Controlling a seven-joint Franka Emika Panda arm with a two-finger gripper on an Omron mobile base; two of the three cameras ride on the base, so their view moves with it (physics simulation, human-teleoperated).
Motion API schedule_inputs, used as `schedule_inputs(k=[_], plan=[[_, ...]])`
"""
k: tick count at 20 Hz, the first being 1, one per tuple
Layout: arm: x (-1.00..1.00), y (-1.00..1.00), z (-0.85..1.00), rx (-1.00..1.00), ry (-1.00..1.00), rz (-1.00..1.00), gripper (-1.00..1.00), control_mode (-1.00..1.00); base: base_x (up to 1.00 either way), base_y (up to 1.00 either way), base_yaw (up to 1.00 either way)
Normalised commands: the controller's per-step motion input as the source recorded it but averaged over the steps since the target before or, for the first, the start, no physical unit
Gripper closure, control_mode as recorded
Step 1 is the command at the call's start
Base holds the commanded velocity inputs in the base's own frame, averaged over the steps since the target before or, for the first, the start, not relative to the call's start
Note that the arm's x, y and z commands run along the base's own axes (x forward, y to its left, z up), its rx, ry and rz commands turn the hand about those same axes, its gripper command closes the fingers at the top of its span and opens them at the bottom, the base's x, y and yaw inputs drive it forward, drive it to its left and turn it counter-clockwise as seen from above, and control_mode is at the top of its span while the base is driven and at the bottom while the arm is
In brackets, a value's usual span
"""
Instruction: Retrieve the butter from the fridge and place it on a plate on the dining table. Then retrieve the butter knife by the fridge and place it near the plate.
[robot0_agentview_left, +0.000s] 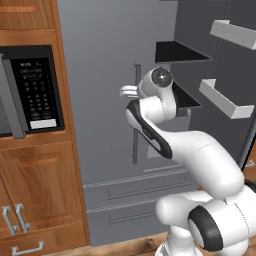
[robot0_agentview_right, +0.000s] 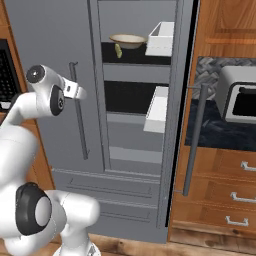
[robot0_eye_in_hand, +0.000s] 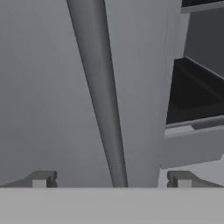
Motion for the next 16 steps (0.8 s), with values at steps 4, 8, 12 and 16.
schedule_inputs(k=[4, 8, 12, 16], plan=[[0.20, -0.02, 0.00, 0.00, 0.00, 0.00, -1.00, -1.00, 0.00, 0.00, 0.00], [0.57, 0.00, 0.00, -0.04, 0.02, 0.00, -1.00, -1.00, 0.00, 0.00, 0.00], [0.53, 0.01, 0.00, -0.08, 0.07, 0.00, -1.00, -1.00, 0.00, 0.00, 0.00], [0.51, 0.01, 0.00, -0.09, 0.02, 0.00, -1.00, -1.00, 0.00, 0.00, 0.00]])
